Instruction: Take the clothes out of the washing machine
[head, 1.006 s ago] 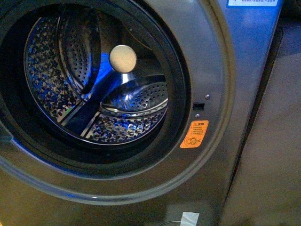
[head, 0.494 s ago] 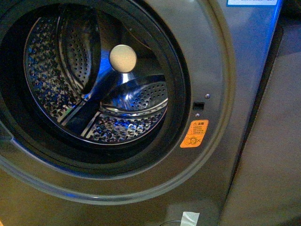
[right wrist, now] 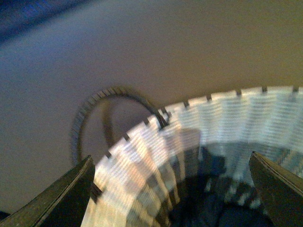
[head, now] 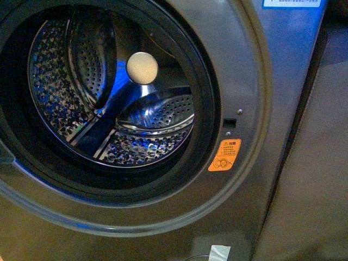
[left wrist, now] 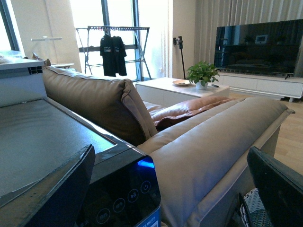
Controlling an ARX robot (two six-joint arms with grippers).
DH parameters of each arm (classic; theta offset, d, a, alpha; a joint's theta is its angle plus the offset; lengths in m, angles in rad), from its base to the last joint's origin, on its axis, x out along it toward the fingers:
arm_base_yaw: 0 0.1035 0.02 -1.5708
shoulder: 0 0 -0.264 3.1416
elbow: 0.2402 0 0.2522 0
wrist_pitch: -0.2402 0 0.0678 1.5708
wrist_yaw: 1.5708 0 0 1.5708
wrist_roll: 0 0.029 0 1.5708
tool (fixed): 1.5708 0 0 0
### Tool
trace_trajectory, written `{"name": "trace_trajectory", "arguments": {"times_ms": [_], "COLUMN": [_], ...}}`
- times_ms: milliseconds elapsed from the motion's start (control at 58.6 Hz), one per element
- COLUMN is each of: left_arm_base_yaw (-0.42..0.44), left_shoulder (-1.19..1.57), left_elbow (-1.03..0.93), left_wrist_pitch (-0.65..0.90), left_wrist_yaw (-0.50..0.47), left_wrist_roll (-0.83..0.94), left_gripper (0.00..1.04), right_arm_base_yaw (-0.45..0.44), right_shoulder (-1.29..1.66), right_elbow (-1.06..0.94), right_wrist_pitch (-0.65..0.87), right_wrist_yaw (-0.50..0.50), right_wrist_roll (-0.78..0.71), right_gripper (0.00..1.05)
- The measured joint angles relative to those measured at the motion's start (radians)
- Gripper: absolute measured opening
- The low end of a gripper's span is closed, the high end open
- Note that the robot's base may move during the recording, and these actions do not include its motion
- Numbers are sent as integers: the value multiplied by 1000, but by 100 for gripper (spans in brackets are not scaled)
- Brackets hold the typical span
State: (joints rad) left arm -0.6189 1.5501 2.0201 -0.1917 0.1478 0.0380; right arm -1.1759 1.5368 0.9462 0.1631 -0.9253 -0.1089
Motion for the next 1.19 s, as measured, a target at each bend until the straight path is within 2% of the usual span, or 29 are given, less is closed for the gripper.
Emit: {"name": "trace_trajectory", "arguments": {"times_ms": [188,324,512,682,750,835,870,955,1006,1074,1159,1194], "left_arm_base_yaw": [0,0,0,0,0,0,0,0,0,0,0,0], "left_shoulder": [0,0,0,0,0,0,0,0,0,-1,-1,-1], "left_elbow": [0,0,0,0,0,0,0,0,0,1,1,1], "left_wrist_pitch": [0,0,0,0,0,0,0,0,0,0,0,0], "left_wrist_yaw": [0,0,0,0,0,0,0,0,0,0,0,0], "left_wrist_roll": [0,0,0,0,0,0,0,0,0,0,0,0], "left_gripper": [98,98,98,98,98,98,98,98,98,98,98,98], "right_arm_base_yaw": [82,206,513,840,933,1016,1031,1070,1129,1167,1171,1171], "right_shoulder": [-216,-359,-607,-875,-949,-1022,-1049,-1086,-1112,-1155,-1197,-1212], "right_elbow": [-4,-23,-173,-418,-488,-433,-472,-559,-603,-653,-711,-734], "right_wrist_pitch": [209,362,394,381,364,-37,-110,-108,-97,-76,-57,-54], "right_wrist_yaw": [-29,74,282,515,558,770,793,832,908,915,920,921], "right_wrist_roll": [237,422,462,367,338,200,164,133,124,116,113,111], "right_gripper": [97,97,97,97,97,77,68,51,40,24,3,2]}}
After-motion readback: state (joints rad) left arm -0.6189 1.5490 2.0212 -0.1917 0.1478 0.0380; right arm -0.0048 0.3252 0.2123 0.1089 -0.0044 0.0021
